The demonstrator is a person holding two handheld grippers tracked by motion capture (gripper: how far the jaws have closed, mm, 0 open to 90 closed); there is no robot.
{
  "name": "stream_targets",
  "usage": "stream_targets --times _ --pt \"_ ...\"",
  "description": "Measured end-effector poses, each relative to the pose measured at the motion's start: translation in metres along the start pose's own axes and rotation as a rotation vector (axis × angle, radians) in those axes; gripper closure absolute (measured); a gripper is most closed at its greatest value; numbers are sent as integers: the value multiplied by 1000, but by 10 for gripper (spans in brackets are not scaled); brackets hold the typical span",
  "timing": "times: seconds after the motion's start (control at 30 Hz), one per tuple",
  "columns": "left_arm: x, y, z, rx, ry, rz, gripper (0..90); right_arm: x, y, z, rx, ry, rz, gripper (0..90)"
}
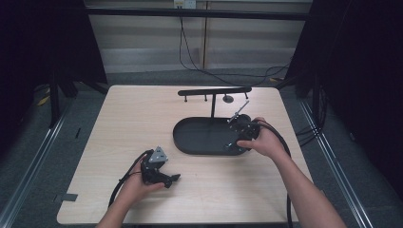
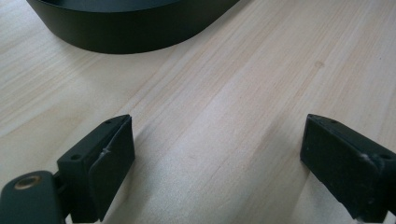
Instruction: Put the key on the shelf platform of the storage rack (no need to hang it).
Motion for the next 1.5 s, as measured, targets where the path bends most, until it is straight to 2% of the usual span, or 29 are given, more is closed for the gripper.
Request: stream_targets --times 0.37,0.77,0.8,1.03,1.13,1.4,1.43,1.5 --pt "0 0 0 -7 5 -7 86 -8 -7 3 11 11 22 304" --pt "0 0 0 -1 5 -8 83 -14 -15 7 2 23 20 299" --pt "0 0 0 -3 4 -6 83 -14 -16 7 2 22 32 299" --pt "1 0 0 -2 4 -5 82 -19 -21 9 5 26 16 299" --pt "1 0 0 -3 4 -5 82 -20 -24 8 1 30 32 299" --pt "1 0 0 -2 5 -5 83 -24 -33 13 0 28 26 302" --pt "1 0 0 -3 5 -5 83 -24 -34 12 -1 26 40 302" --pt "1 0 0 -3 5 -6 83 -25 -35 13 -2 19 40 302"
Point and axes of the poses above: each handheld gripper's, and its own axes: z roughly backward along the jaws, y roughly out of its top, x roughly to its right, the point moved 3 cm from there along -z, roughly forward along the jaws, and after that the axes turned 5 degrees about -x, right-handed, at the moved point
